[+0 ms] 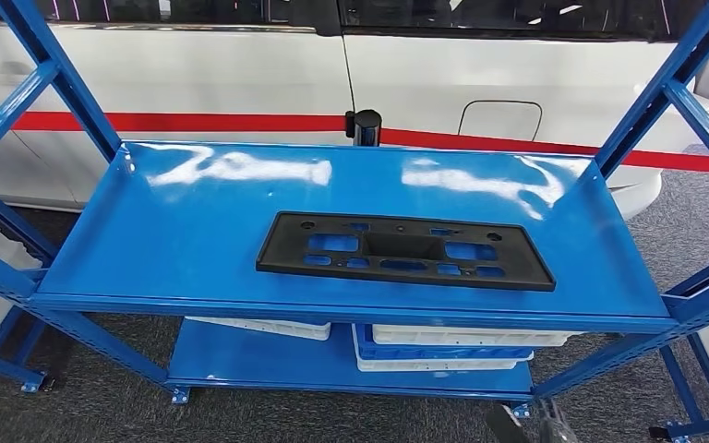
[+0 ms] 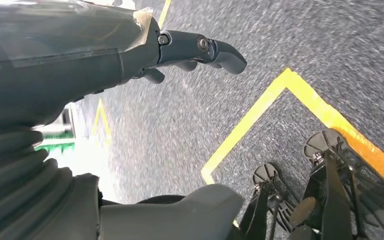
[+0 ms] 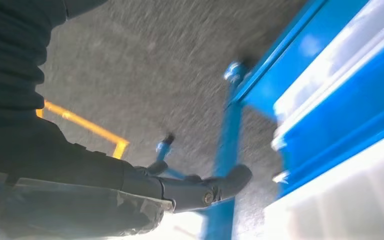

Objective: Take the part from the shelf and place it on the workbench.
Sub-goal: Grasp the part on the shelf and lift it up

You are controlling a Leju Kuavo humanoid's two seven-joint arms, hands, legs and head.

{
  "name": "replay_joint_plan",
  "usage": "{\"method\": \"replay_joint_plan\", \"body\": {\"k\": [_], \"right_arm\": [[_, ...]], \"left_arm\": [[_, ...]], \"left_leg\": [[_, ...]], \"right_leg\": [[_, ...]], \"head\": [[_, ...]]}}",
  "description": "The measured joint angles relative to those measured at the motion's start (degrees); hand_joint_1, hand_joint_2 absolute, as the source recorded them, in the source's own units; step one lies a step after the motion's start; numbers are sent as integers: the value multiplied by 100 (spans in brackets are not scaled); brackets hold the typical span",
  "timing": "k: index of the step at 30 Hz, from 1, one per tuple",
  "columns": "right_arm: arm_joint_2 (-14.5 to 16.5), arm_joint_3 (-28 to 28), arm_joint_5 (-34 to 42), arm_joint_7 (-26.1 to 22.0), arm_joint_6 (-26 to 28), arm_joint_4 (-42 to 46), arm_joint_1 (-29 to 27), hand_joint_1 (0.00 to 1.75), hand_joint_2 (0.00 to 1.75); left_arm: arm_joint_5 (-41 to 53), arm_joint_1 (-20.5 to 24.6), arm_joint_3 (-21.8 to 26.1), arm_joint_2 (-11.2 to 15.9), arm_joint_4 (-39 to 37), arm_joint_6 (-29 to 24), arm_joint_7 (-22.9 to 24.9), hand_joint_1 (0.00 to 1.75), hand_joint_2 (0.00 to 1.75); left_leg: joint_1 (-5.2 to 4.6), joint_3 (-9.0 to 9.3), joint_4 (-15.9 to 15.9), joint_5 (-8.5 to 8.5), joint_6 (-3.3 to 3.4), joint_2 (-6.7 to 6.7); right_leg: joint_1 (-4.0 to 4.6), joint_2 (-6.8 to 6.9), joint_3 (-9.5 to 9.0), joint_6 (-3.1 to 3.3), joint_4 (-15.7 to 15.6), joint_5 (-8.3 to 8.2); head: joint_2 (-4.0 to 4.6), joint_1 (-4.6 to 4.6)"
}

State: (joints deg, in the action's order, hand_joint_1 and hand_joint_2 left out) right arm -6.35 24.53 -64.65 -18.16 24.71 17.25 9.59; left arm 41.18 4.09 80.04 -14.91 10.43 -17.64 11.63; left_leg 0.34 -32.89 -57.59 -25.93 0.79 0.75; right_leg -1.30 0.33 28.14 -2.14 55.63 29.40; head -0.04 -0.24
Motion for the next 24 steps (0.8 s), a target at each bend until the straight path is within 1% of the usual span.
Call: {"method": "replay_joint_plan", "body": {"k": [1,2,4,5,8,12,14,15,17,19,22,24], "right_arm": [[-176,1,185,-10,-278,221,-194,0,175],[-351,9,374,66,-665,577,-448,0,175],[-618,77,632,323,-1423,1436,-1021,0,175],[-725,149,700,435,-1715,1885,-1295,0,175],[-911,426,738,520,-2069,2828,-1862,0,175],[-984,811,599,522,-2228,3533,-2234,0,175],[-934,1232,242,343,-2487,3844,-2345,0,175],[-873,1547,-78,117,-2698,4027,-2367,0,175],[-666,2398,-866,-526,-3188,4465,-2329,0,175],[-413,3317,-1460,-1055,-3525,4891,-2220,0,175],[-44,4414,-1894,-1623,-3945,5520,-2007,0,175],[283,5017,-1813,-1970,-4393,6131,-1915,0,175]], "left_arm": [[-38,0,41,-2,0,-11,-1,0,175],[-70,-1,81,-4,0,-19,-1,0,175],[-121,-1,148,-7,1,-2,4,0,175],[-136,1,174,-8,2,22,8,0,175],[-147,10,211,-8,2,79,19,0,175],[-124,15,247,-7,2,188,25,0,175],[-57,11,247,5,3,329,34,0,175],[-8,8,244,20,4,419,46,0,175],[85,2,236,57,10,583,79,0,175],[134,-3,223,92,16,671,104,0,175],[259,-20,156,140,20,807,127,0,175],[396,-27,74,172,20,939,134,0,175]], "left_leg": [[-7,0,0,-2,3,10],[-13,-1,0,-4,7,22],[-22,-2,0,-10,16,35],[-26,-2,0,-13,20,35],[-29,0,0,-18,24,22],[-25,10,1,-22,28,10],[-23,13,1,-23,29,10],[-23,13,2,-23,29,10],[-23,15,2,-23,29,10],[-22,16,2,-23,29,12],[-21,16,3,-23,29,12],[-21,18,3,-23,28,14]], "right_leg": [[-3,7,-5,-7,0,4],[-4,15,-11,-13,0,8],[-4,22,-18,-24,0,14],[-4,20,-20,-28,0,16],[-4,10,-15,-28,0,17],[-13,1,-10,-30,-1,22],[-22,2,-13,-35,-1,25],[-23,2,-14,-38,-1,26],[-23,1,-15,-38,0,26],[-23,5,-18,-38,0,27],[-23,7,-18,-39,0,29],[-23,11,-18,-37,0,32]], "head": [[0,1],[0,1],[0,2],[0,1],[0,-1],[0,1],[0,1],[0,1],[0,-1],[0,-1],[0,1],[0,1]]}}
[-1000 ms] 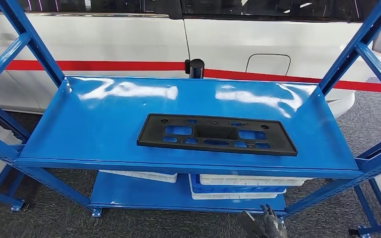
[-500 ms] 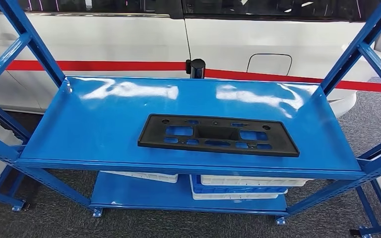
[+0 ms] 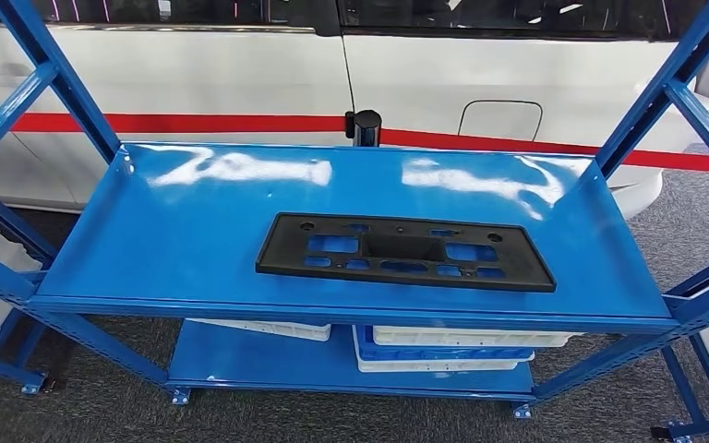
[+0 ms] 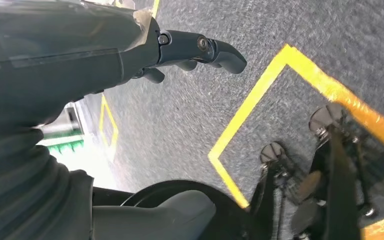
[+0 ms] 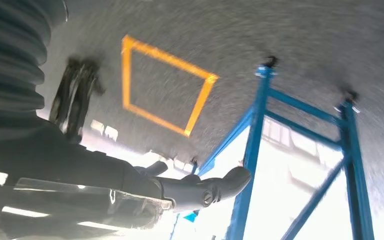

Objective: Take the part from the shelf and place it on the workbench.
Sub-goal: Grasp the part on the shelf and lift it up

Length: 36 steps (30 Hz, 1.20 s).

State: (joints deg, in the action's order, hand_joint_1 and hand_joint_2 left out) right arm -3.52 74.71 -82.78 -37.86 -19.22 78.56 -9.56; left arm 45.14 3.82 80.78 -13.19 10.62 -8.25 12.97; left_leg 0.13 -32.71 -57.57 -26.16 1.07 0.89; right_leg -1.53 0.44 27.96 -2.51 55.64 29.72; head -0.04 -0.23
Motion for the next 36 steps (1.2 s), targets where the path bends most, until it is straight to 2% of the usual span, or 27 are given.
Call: {"method": "replay_joint_plan", "body": {"k": [4,7,13,17,23,29,32,34,36], "right_arm": [[785,707,1374,-136,-918,1794,-253,0,175],[1277,1025,2394,-139,-1360,3194,-521,0,175],[1845,1332,3438,-139,-1716,5171,-760,0,175],[2020,1398,3517,-139,-1741,5773,-805,0,175],[2157,1409,3601,-139,-1767,6143,-839,0,175],[2212,1397,4407,-139,-2352,6530,-889,0,175],[2230,1274,4788,-139,-2584,6731,-927,0,175],[2237,966,4818,-139,-2361,6773,-1103,0,175],[2234,378,4726,-139,-1790,6735,-1448,0,175]], "left_arm": [[277,-41,-209,99,0,252,-26,0,175],[382,-64,-334,170,0,335,-68,0,175],[462,-45,-495,225,0,301,-27,0,175],[471,-35,-519,231,1,282,-8,0,175],[472,-27,-558,241,0,274,0,0,175],[515,16,-580,249,1,160,98,0,175],[716,27,-666,278,7,4,-73,0,175],[899,30,-779,320,9,60,-268,0,175],[1036,32,-901,368,9,289,-393,0,175]], "left_leg": [[3,0,1,-5,-6,15],[6,1,3,-10,-10,6],[9,7,4,-13,-13,-14],[4,8,3,-12,-12,-15],[3,11,2,-13,-11,-15],[6,11,3,-13,-11,-15],[10,11,3,-13,-11,-14],[11,10,4,-13,-11,-10],[10,9,4,-14,-11,-7]], "right_leg": [[2,17,-5,11,1,10],[6,10,-5,19,2,16],[7,-6,-6,24,2,18],[6,-8,-9,22,1,17],[3,-11,-10,21,1,16],[7,-11,-11,21,1,16],[9,-10,-12,22,2,17],[9,-7,-15,23,2,18],[10,-6,-18,24,3,19]], "head": [[0,-2],[0,-2],[0,0],[0,0],[0,1],[0,-1],[0,1],[0,1],[0,1]]}}
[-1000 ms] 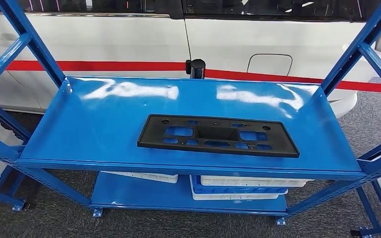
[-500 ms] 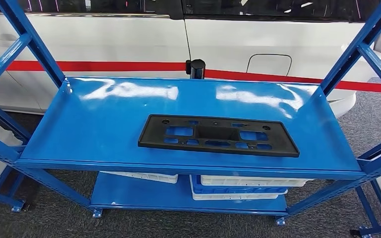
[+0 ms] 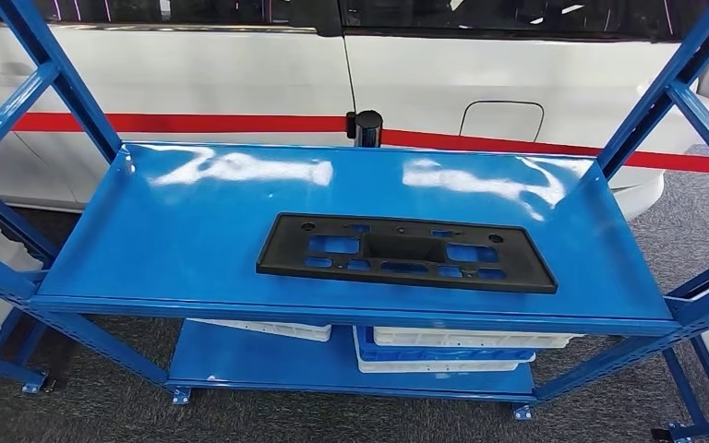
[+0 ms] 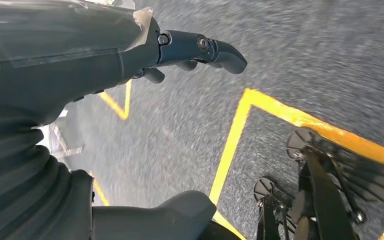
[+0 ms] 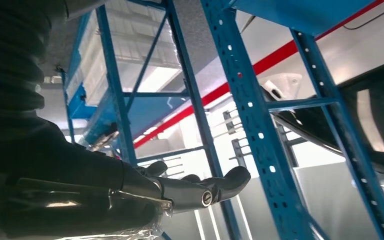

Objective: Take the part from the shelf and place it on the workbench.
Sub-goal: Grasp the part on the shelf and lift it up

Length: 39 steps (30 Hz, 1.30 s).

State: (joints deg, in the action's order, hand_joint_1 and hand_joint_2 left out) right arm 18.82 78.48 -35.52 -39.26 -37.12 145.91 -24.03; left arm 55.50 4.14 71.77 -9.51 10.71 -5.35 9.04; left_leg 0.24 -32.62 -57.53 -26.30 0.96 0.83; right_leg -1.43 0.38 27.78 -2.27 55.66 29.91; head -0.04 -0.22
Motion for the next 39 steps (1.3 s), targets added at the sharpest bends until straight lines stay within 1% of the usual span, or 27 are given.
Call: {"method": "replay_joint_plan", "body": {"k": [1,4,5,7,8,10,12,14,16,18,20,22,24,26,28,32,35,37,39], "right_arm": [[-19,-383,-60,0,337,-54,-194,0,175],[-202,-1695,-283,0,1319,-354,-725,0,175],[-299,-2137,-361,1,1639,-476,-887,0,175],[-547,-3050,-484,30,2244,-735,-1147,0,175],[-713,-3501,-490,117,2536,-855,-1243,0,175],[-1173,-4409,-379,492,3190,-1074,-1396,0,175],[-1737,-5290,-233,959,3827,-1266,-1493,0,175],[-2211,-6035,-246,1281,4274,-1422,-1530,0,175],[-2661,-6678,-407,1617,4726,-1580,-1483,0,175],[-3175,-7403,-549,2006,5179,-1772,-1331,0,175],[-3579,-8060,-602,2221,5403,-1934,-1183,0,175],[-3845,-8489,-616,2285,5464,-2035,-1100,0,175],[-4051,-8771,-616,2321,5505,-2101,-1053,0,175],[-4202,-8965,-614,2348,5540,-2148,-1020,0,175],[-4306,-9136,-651,2443,5561,-2193,-944,0,175],[-4353,-9514,-913,2822,5564,-2296,-642,0,175],[-4335,-9694,-1164,3134,5564,-2319,-530,0,175],[-4301,-9771,-1363,3362,5575,-2306,-517,0,175],[-4242,-9808,-1580,3599,5621,-2246,-562,0,175]], "left_arm": [[43,1,-52,20,0,160,-35,0,131],[75,3,-160,36,-1,671,-173,0,131],[61,3,-177,30,-2,792,-231,0,175],[10,3,-184,8,-2,938,-319,0,175],[-15,4,-183,-3,-2,982,-339,0,175],[-37,4,-183,-23,-2,1045,-350,0,175],[-38,5,-183,-32,-2,1080,-353,0,175],[-9,3,-184,-33,-2,1167,-366,0,175],[110,-2,-220,-29,-2,1408,-380,0,175],[239,1,-303,-23,-2,1656,-381,0,175],[288,9,-373,-19,-2,1752,-375,0,175],[305,6,-416,-10,-2,1774,-367,0,175],[315,2,-442,-5,-2,1780,-362,0,175],[362,2,-469,-3,-2,1835,-357,0,175],[525,0,-557,1,-2,2019,-316,0,175],[1152,10,-963,30,5,2546,-260,0,175],[1689,15,-1405,80,34,2747,-538,0,175],[1952,16,-1732,113,55,2634,-801,0,175],[1987,15,-1989,127,64,2196,-1024,0,175]], "left_leg": [[0,0,0,0,0,0],[-4,0,0,-1,0,-5],[-5,0,0,-1,1,-6],[-8,-1,0,-1,1,-6],[-10,-1,0,-1,2,-7],[-13,3,-1,-1,3,-12],[-14,8,-2,-2,6,-14],[-15,9,-3,-2,9,-11],[-15,8,-2,-2,10,-11],[-13,14,-2,-2,10,-22],[-12,19,-3,-2,10,-27],[-11,18,-3,-2,10,-24],[-9,17,-3,-3,10,-25],[-8,16,-3,-3,10,-25],[-7,14,-2,-4,10,-26],[-6,17,-2,-3,10,-25],[-8,16,-2,-2,11,-20],[-11,16,-2,-2,11,-20],[-13,15,-2,-2,11,-20]], "right_leg": [[4,-2,-1,0,0,0],[15,-9,-5,0,0,0],[15,-10,-6,-1,-1,0],[15,-10,-9,-2,-1,-1],[15,-10,-11,-3,-1,-2],[15,-12,-13,-4,-1,-3],[13,-12,-13,-4,-2,-3],[10,-11,-15,-5,-2,-4],[11,-14,-16,-6,-1,-5],[14,-23,-14,-6,-1,-6],[11,-22,-14,-6,-1,-5],[10,-16,-14,-6,-1,-5],[11,-17,-14,-5,-1,-5],[12,-17,-13,-4,-1,-4],[12,-17,-11,-3,-1,-3],[13,-18,-11,-3,-1,-2],[13,-17,-14,-3,0,-3],[13,-17,-15,-3,0,-3],[13,-17,-15,-3,0,-3]], "head": [[0,-1],[0,-1],[0,0],[0,-1],[0,-2],[0,-2],[0,1],[0,0],[0,-2],[0,-2],[0,-1],[0,-1],[0,-2],[0,-2],[0,-1],[0,-2],[0,-3],[0,-4],[0,-2]]}}
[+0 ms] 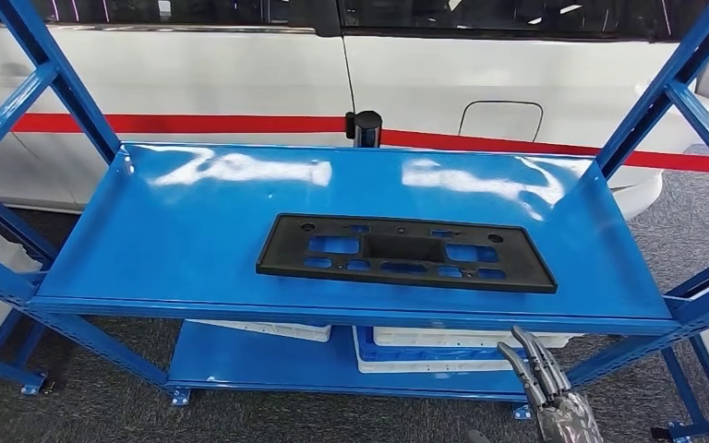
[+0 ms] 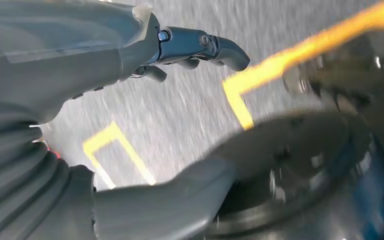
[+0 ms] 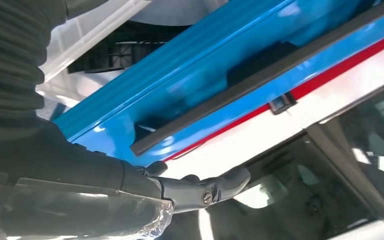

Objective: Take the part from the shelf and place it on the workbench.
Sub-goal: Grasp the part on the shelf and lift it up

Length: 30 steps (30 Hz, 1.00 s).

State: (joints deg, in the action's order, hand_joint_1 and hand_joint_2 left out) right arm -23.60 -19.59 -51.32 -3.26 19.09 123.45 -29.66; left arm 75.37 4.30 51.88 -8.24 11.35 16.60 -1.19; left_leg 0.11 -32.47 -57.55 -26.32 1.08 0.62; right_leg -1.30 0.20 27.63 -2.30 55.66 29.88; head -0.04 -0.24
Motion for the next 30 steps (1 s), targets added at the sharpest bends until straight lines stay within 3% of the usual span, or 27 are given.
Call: {"method": "replay_joint_plan", "body": {"k": [3,6,8,12,17,30], "right_arm": [[95,-26,-278,293,106,174,-136,0,175],[175,-44,-461,419,185,319,-248,0,175],[240,-47,-646,463,251,399,-311,0,175],[217,-94,-1201,635,793,556,-462,0,175],[6,-221,-1862,747,1563,711,-367,0,175],[56,-145,-2187,562,1633,900,-152,0,175]], "left_arm": [[-341,7,-97,31,1,-682,-148,0,175],[-1004,39,59,112,1,-961,53,0,175],[-1829,63,399,160,1,-1066,216,0,175],[-3101,123,1569,208,1,-1431,214,0,175],[-3161,157,2225,254,1,-1626,149,0,175],[-3018,164,2545,279,1,-1480,65,0,175]], "left_leg": [[-1,-3,0,-1,0,-3],[0,-3,0,-3,1,-8],[3,-2,0,-4,1,-8],[7,-1,1,-4,1,-9],[7,1,1,-4,1,-13],[6,0,0,-4,1,-14]], "right_leg": [[0,-1,2,0,0,0],[0,-2,5,0,-1,0],[0,-2,7,1,-1,1],[0,-4,6,2,-1,1],[1,-8,5,2,0,1],[1,-9,5,1,-1,1]], "head": [[0,2],[0,1],[0,1],[0,1],[0,1],[0,1]]}}
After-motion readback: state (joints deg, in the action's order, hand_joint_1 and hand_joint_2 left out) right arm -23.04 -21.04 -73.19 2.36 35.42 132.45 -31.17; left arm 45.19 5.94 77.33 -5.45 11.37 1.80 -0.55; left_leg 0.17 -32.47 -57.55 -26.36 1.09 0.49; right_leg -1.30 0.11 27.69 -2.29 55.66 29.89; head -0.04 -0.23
